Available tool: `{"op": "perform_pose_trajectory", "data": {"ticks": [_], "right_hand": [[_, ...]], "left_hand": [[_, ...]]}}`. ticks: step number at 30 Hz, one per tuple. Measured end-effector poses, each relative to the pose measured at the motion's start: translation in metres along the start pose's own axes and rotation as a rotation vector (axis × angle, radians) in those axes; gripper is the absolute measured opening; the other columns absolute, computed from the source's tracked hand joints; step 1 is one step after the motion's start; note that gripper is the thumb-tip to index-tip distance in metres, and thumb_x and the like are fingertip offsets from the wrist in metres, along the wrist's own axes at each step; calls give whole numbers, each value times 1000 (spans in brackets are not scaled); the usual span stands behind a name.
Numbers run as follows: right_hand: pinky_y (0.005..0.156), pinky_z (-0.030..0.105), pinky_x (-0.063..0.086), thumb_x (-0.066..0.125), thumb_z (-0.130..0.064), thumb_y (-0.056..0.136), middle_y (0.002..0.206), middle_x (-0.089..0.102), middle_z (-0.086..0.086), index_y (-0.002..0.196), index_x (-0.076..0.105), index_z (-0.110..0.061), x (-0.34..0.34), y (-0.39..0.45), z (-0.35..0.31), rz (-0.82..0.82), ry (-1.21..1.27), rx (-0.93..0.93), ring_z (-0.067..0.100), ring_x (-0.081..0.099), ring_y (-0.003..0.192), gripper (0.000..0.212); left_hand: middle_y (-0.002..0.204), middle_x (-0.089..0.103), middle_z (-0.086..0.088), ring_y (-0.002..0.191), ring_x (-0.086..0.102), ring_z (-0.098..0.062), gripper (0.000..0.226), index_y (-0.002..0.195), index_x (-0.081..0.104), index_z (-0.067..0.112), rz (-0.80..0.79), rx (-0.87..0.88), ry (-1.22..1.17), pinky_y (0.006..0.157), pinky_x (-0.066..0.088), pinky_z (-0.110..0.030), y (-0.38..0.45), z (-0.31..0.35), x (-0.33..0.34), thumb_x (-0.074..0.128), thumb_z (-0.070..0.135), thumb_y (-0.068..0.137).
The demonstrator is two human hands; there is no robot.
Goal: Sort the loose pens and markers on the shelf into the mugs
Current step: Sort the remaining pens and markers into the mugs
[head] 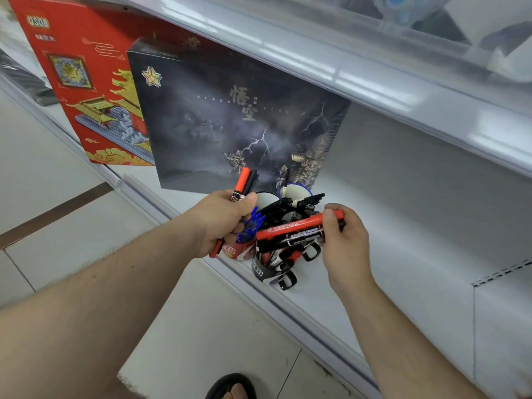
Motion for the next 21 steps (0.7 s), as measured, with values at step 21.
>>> {"op": "perform_pose_trajectory", "data": {"ticks": [21], "right_hand": [[50, 23, 42, 49, -17, 101, 92, 61, 17, 105, 66, -8, -32, -28, -41, -188, 425, 257, 20, 51, 67, 19]], "left_hand": [[68, 64, -2, 48, 48, -6, 32, 102, 71, 7, -572, -23, 90, 37, 29, -13, -40, 14, 57, 73, 16, 72]]}}
Point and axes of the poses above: each hand's wrist, its own y-axis towards the middle knuckle, its own x-axis out of the palm, z = x × y, the point moved 6 cm from there along y, towards the middle knuckle
